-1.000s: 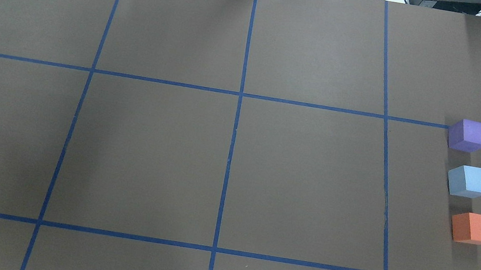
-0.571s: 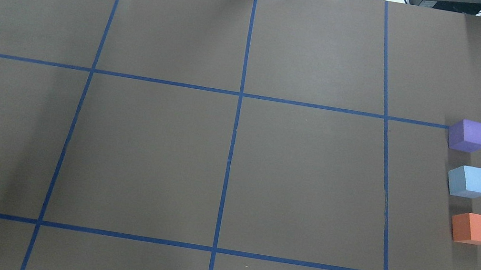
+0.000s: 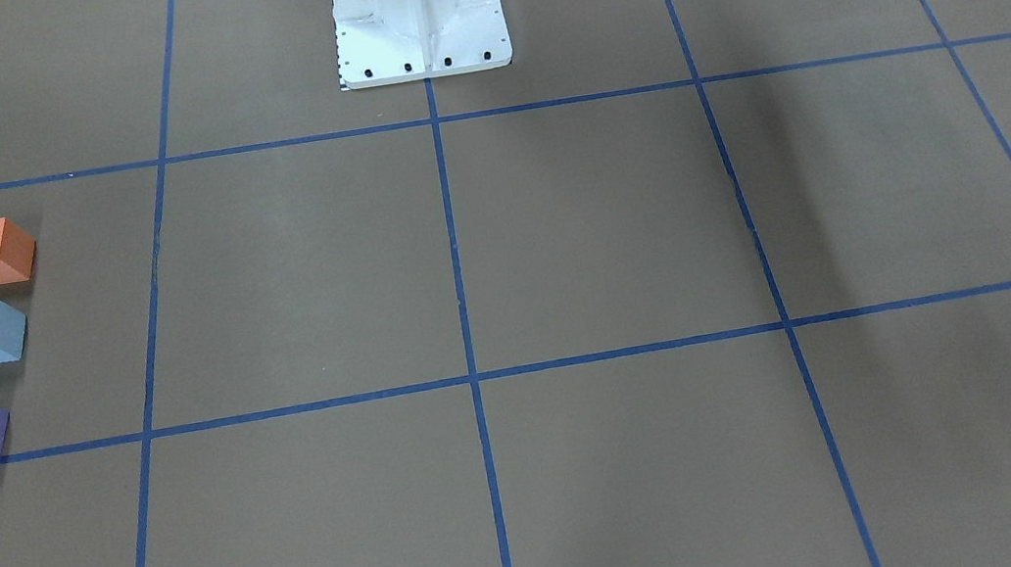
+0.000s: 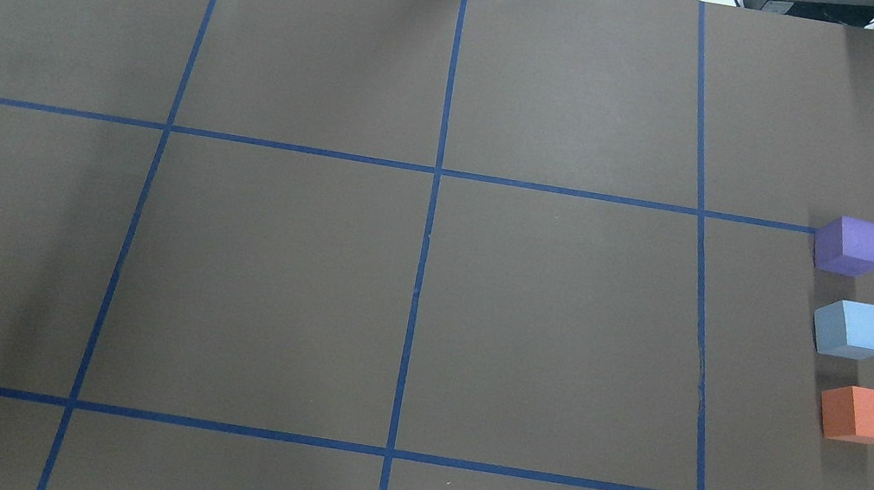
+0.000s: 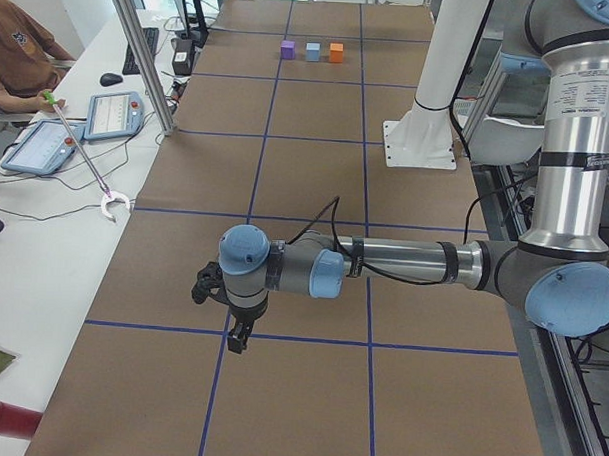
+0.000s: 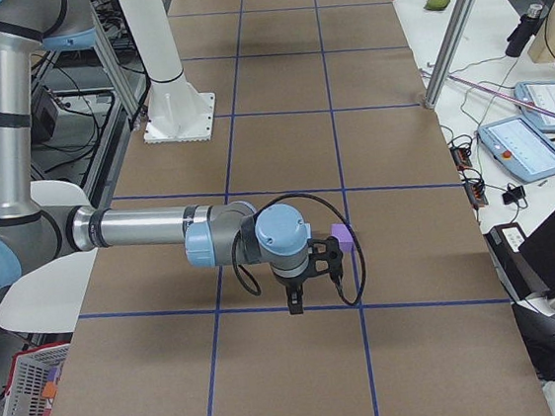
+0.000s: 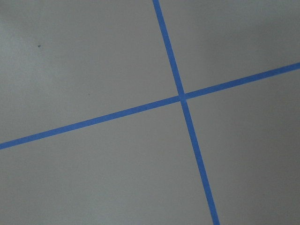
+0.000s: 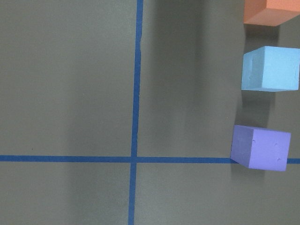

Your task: Place blue block between orange and purple blocks

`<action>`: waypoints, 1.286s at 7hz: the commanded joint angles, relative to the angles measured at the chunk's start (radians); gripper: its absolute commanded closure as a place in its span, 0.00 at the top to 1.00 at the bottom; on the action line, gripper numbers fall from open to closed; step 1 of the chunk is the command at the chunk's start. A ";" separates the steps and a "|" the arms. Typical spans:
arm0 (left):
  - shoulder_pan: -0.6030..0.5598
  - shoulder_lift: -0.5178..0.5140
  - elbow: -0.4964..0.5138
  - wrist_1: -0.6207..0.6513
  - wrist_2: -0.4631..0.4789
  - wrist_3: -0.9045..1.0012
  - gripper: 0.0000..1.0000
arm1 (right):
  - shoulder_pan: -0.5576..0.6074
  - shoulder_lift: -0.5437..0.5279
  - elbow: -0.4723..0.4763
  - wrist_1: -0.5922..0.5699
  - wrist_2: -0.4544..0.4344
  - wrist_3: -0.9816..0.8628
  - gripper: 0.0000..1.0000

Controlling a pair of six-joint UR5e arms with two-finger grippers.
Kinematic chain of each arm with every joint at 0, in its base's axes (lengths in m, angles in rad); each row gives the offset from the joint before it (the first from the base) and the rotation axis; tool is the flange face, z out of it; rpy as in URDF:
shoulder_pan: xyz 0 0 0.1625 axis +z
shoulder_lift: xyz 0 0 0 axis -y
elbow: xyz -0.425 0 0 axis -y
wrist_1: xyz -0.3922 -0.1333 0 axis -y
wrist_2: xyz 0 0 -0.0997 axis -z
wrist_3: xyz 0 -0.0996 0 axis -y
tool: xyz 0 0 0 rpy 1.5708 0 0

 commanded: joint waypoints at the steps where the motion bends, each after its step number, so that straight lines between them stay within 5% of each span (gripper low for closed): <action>1: 0.004 0.003 -0.003 0.000 0.015 -0.007 1.00 | -0.021 0.011 0.004 0.000 -0.027 0.008 1.00; 9: 0.004 0.007 0.005 0.000 0.015 -0.004 1.00 | -0.073 0.113 -0.076 0.014 -0.026 0.103 1.00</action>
